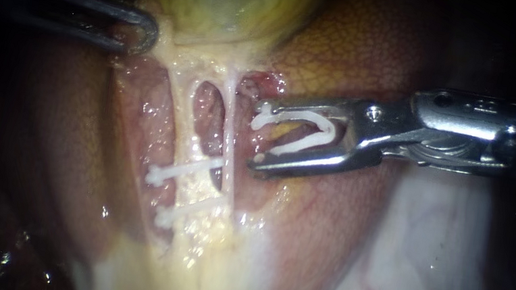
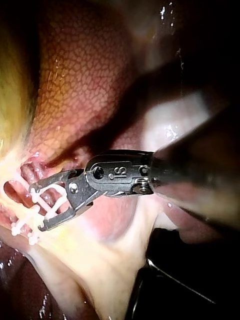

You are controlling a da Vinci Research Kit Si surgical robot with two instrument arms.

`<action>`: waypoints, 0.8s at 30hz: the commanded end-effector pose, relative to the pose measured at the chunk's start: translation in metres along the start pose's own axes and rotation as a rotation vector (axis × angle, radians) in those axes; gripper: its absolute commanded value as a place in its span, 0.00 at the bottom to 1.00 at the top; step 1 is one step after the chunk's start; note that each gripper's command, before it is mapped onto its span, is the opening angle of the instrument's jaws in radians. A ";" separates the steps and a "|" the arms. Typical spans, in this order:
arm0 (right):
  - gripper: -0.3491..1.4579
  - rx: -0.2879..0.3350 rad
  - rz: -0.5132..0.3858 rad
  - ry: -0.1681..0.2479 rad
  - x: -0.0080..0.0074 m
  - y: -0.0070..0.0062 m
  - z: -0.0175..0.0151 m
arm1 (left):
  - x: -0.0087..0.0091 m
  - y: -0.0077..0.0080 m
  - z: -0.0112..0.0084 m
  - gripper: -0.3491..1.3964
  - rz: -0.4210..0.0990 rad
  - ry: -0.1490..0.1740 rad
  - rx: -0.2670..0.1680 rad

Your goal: Clipping third clip left tube

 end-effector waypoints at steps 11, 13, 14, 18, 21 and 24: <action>0.43 0.053 -0.002 0.015 -0.0018 0.0006 0.0030 | 0.0000 0.0000 0.0000 0.00 0.000 0.000 0.000; 0.43 0.051 0.000 0.014 -0.0023 0.0009 0.0035 | 0.0000 0.0000 0.0000 0.00 0.000 0.000 0.000; 0.43 0.051 0.003 0.013 -0.0027 0.0011 0.0038 | 0.0000 0.0000 0.0000 0.00 0.000 0.000 0.000; 0.43 0.046 0.007 0.010 -0.0040 0.0022 0.0043 | 0.0000 0.0000 0.0000 0.00 0.000 0.000 0.000; 0.43 0.043 0.000 0.008 -0.0050 0.0033 0.0046 | 0.0000 0.0000 0.0000 0.00 0.000 0.000 0.000; 0.43 0.041 0.000 0.005 -0.0059 0.0043 0.0049 | 0.0000 0.0000 0.0000 0.00 0.000 0.000 0.000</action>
